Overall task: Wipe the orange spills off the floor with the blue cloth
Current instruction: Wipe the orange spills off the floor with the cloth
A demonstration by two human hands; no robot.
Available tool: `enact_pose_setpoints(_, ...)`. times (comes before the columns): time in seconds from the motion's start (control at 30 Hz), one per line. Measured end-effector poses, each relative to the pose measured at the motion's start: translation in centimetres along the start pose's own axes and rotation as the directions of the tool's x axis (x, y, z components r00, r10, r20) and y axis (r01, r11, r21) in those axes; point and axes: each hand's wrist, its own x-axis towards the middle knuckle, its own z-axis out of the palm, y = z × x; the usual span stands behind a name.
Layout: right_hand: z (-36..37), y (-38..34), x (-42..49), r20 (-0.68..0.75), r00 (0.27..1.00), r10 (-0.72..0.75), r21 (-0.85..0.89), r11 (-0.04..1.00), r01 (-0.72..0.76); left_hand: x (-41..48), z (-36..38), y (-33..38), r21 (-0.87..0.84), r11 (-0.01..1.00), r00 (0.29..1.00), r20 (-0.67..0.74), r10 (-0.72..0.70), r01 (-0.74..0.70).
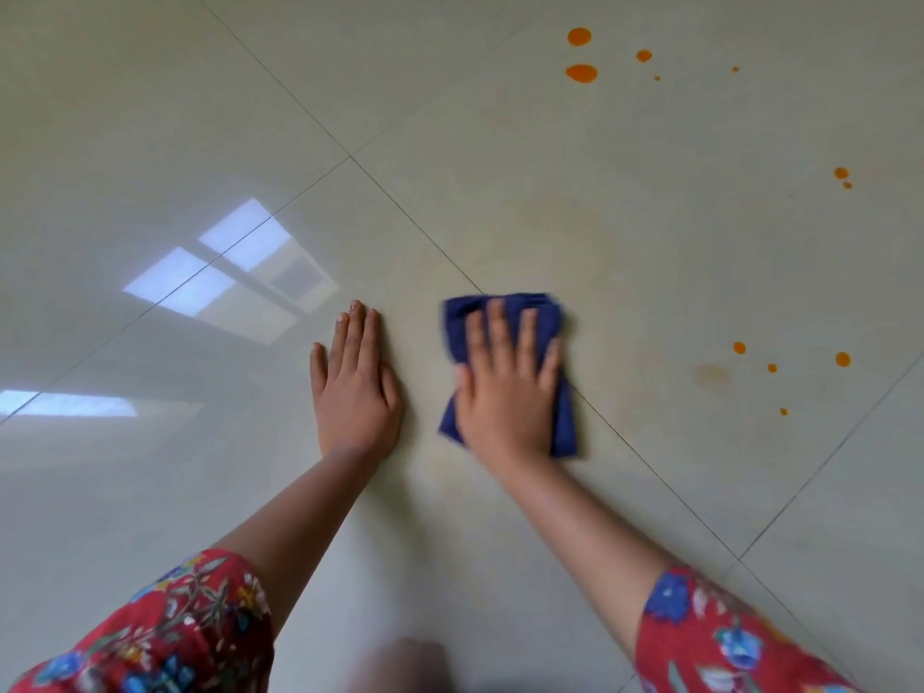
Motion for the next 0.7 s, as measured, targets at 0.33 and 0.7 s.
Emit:
enact_pose_setpoints(0.33,-1.8,10.5,14.0,0.024,0.977,0.211,-0.018,0.977,-0.210,0.0,-0.1,-0.4,-0.033,0.999,1.000,0.011,0.004,-0.004)
enact_pose_setpoints(0.7,-2.2,10.8,12.3,0.013,1.000,0.023,0.034,0.999,-0.023,0.0,0.3,-0.2,0.030,1.000,1.000,0.010,0.001,-0.002)
